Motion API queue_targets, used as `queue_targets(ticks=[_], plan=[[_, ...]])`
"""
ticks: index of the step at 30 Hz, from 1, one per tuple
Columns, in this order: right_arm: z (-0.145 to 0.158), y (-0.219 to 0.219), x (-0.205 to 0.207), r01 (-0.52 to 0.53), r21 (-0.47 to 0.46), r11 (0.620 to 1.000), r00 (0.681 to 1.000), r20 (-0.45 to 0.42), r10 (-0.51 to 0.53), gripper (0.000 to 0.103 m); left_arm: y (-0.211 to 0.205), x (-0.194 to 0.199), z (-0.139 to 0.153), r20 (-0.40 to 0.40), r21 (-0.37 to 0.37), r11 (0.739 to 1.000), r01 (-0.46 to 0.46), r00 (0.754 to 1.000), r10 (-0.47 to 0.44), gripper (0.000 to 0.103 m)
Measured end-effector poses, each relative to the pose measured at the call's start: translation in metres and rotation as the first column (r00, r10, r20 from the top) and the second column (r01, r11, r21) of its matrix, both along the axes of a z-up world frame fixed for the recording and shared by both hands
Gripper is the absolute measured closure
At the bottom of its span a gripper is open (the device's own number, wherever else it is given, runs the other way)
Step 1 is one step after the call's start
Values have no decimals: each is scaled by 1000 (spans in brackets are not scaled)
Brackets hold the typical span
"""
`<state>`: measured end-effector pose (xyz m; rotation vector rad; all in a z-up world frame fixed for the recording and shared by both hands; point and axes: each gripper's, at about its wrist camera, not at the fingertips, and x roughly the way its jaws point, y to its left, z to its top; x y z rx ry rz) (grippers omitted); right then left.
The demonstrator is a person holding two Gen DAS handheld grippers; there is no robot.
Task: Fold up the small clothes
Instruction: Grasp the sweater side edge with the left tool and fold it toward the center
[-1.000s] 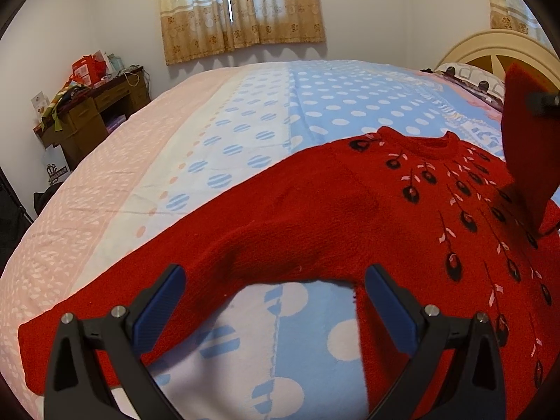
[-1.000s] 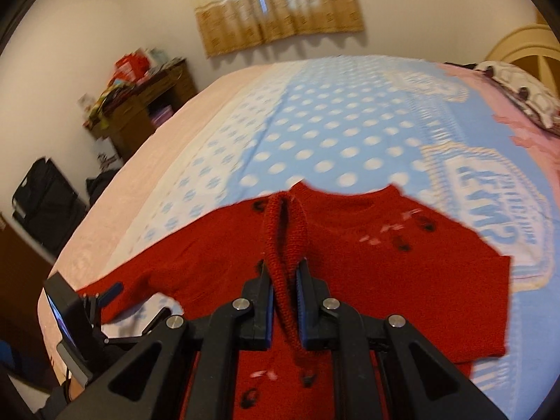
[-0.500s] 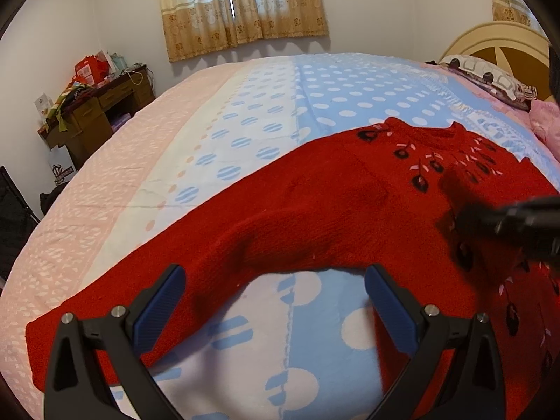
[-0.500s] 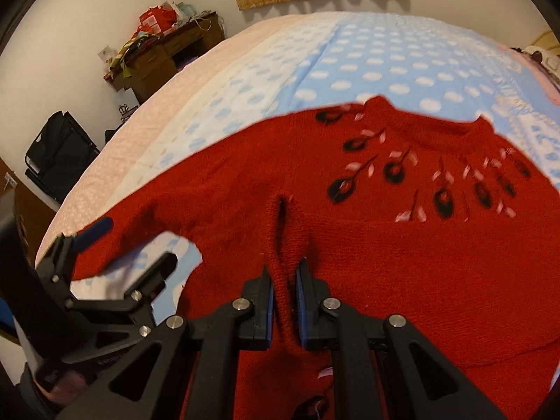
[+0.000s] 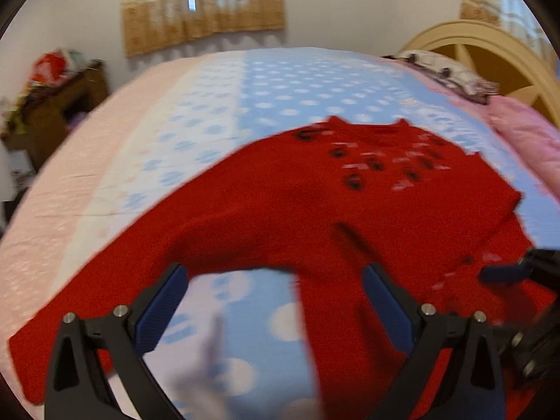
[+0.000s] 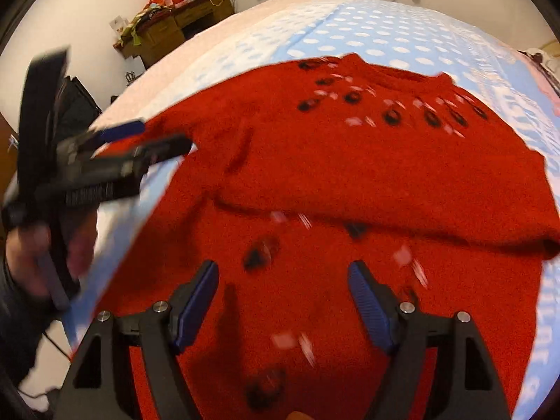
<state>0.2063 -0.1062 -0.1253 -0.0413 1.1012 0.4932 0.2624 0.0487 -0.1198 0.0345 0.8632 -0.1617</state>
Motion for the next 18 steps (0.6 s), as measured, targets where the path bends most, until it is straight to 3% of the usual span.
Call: queue_targets(ticks=[2, 5, 9, 10, 11, 12, 18], plan=[[0, -12, -10, 16, -16, 1000, 1000, 17, -16, 26, -15, 7, -3, -35, -26, 999, 48, 998, -48, 11], [0, -23, -22, 26, -24, 999, 999, 45, -25, 26, -35, 18, -12, -86, -53, 995, 85, 992, -90, 26], [-3, -25, -31, 18, -52, 998, 997, 75, -14, 26, -57, 31, -26, -152, -67, 991, 113, 981, -122, 56], [-4, -24, -32, 17, -62, 998, 997, 82, -11, 26, -62, 34, -30, -163, -69, 990, 120, 978, -130, 60], [-5, -24, -34, 15, -69, 997, 996, 85, -9, 26, -65, 35, -30, -149, -67, 990, 125, 980, -133, 71], [-6, -23, -35, 14, -73, 997, 996, 88, -7, 26, -66, 34, -29, -131, -61, 990, 130, 982, -137, 89], [-4, -30, -39, 24, -49, 999, 997, 78, -20, 26, -50, 37, 0, -30, -16, 992, 128, 991, -128, 95]])
